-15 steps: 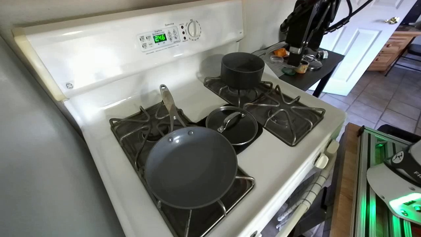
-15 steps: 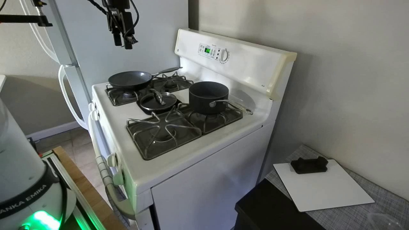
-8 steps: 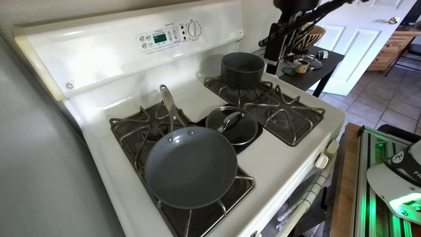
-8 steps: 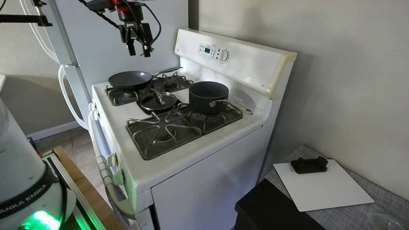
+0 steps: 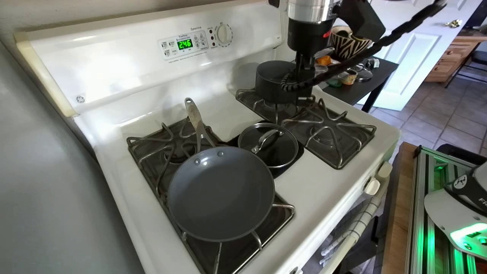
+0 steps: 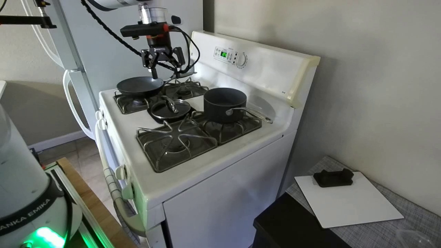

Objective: Pick up the clear lid from the black oven mat and put it on the black pot

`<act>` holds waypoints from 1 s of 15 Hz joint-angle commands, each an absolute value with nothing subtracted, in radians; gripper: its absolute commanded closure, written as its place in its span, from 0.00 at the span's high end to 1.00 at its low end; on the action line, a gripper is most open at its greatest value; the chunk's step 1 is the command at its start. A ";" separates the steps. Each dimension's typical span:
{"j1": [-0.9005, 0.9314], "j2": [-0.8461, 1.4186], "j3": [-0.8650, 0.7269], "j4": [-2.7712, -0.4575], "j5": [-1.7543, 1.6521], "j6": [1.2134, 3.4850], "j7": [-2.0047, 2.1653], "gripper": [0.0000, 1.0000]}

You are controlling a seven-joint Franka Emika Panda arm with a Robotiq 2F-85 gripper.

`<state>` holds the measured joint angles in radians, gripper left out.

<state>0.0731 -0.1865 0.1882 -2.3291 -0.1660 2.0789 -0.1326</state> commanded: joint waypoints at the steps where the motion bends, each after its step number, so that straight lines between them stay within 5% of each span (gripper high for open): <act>1: 0.100 -0.135 0.159 -2.336 -0.244 2.145 -0.276 1.00; 15: 0.133 -0.003 0.150 -2.321 -0.187 2.279 -0.577 1.00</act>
